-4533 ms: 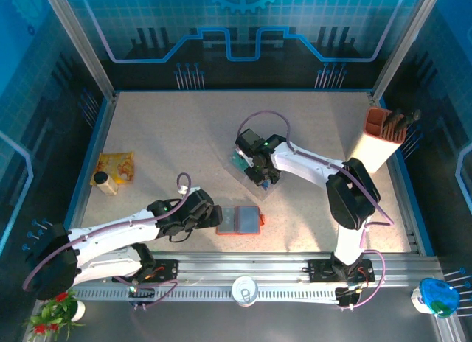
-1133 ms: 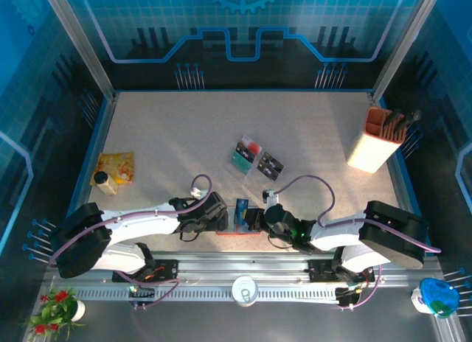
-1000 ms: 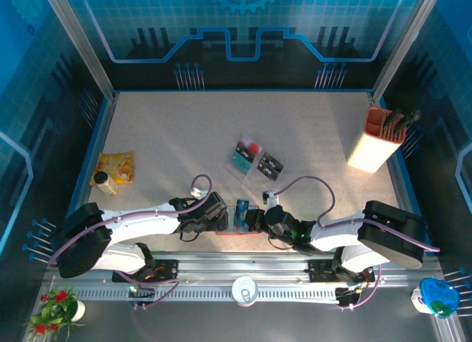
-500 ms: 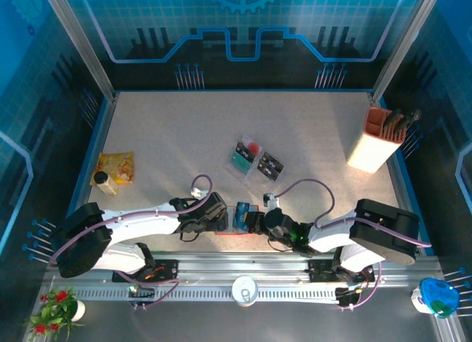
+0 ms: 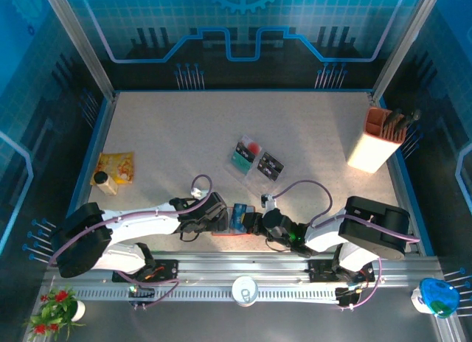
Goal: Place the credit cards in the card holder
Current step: Insert the credit card into the card slot.
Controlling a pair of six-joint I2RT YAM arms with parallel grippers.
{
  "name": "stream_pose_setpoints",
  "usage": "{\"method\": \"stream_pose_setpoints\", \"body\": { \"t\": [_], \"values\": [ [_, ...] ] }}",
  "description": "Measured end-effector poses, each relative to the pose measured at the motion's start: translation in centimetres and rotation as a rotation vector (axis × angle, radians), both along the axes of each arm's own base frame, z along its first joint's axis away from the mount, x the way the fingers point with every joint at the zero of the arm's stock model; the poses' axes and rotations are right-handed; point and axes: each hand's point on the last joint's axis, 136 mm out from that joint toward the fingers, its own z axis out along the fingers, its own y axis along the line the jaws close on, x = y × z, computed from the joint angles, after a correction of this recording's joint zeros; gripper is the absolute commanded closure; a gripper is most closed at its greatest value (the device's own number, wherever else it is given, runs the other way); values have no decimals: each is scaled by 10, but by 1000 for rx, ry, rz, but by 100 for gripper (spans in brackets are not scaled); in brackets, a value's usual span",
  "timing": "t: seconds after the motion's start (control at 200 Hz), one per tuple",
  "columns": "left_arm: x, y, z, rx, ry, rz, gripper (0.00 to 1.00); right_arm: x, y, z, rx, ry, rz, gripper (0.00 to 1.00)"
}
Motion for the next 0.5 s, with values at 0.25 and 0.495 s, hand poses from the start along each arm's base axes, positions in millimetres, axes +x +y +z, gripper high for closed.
{"method": "stream_pose_setpoints", "body": {
  "t": [0.25,0.495],
  "values": [
    [0,1,1,1,-4,0,1,-5,2,-5,-18,25,27,100],
    [-6,16,9,39,-7,17,1,-5,3,-5,-27,33,32,100]
  ]
}}
